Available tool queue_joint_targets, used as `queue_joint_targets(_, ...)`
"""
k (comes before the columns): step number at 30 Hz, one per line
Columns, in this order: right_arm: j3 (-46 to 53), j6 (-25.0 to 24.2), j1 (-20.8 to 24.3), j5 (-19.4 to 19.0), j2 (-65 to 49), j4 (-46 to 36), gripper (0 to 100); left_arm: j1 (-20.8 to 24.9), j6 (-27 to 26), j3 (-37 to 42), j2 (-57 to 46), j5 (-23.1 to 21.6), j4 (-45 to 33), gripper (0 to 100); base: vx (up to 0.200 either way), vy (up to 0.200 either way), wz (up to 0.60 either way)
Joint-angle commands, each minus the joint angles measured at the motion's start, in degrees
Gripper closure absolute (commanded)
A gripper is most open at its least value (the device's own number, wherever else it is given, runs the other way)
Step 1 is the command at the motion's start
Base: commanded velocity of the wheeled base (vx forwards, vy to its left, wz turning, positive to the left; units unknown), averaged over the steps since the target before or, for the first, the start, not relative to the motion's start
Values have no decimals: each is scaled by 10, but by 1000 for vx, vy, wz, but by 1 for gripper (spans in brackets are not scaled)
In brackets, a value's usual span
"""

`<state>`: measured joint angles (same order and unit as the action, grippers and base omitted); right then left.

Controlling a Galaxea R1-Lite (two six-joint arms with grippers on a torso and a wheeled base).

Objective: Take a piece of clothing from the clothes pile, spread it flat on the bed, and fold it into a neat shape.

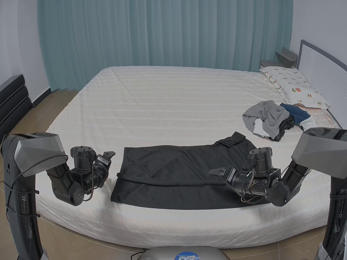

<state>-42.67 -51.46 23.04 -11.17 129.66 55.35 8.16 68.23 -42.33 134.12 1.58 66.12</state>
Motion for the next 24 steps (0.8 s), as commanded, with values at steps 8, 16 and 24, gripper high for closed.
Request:
queue_joint_targets(8,-90,1,26,1,53,-88,0,1,-9,1,0,0,1,0,0,0,0)
queue_joint_targets(16,-124,1,25,3,72,-99,0,2,-9,1,0,0,1,0,0,0,0)
queue_joint_targets(24,-187,1,24,25,100,-111,0,3,-10,1,1,0,1,0,0,0,0)
